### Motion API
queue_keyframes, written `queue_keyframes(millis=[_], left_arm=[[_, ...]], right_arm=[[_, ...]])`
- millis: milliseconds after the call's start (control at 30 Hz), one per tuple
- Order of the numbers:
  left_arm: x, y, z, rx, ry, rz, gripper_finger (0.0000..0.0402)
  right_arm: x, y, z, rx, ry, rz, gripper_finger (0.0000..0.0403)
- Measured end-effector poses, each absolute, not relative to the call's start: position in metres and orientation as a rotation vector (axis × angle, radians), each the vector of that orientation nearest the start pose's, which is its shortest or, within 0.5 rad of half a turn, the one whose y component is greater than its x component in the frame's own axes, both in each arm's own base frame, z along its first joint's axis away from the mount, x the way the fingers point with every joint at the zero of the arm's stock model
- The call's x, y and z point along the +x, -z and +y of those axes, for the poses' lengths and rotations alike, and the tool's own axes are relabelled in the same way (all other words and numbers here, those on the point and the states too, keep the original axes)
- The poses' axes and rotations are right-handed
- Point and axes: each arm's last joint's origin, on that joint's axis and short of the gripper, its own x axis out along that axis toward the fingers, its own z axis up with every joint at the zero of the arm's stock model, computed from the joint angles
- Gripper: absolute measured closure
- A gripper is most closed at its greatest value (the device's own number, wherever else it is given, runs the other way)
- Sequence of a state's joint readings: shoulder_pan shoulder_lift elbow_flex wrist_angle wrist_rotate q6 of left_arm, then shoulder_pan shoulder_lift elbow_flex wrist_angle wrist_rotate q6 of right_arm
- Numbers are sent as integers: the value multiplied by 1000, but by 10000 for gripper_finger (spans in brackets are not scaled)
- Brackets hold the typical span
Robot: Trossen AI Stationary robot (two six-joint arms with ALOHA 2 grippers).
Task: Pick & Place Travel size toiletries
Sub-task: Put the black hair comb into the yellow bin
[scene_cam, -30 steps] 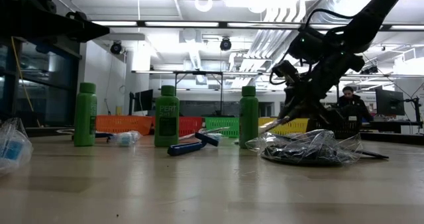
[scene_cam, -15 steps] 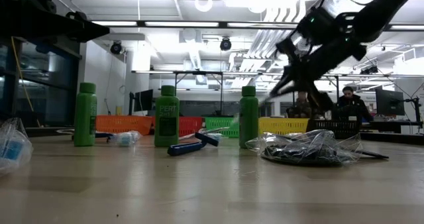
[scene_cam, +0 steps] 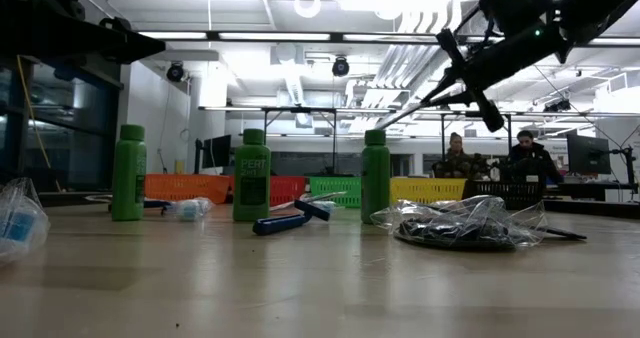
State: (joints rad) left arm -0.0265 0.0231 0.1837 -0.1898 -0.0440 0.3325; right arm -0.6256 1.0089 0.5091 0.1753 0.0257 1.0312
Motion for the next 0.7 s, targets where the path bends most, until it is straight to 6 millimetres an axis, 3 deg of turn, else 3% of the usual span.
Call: queue_keyframes(millis=[200,400,700], left_arm=[[85,-205,-1,333,-12,32,5],[85,-205,-1,333,-12,32,5],[85,-205,-1,333,-12,32,5]], right_arm=[[163,-232,-137,956,912,-75,390],[156,-220,-147,926,1037,-3,390],[163,-200,-166,955,1082,24,390]])
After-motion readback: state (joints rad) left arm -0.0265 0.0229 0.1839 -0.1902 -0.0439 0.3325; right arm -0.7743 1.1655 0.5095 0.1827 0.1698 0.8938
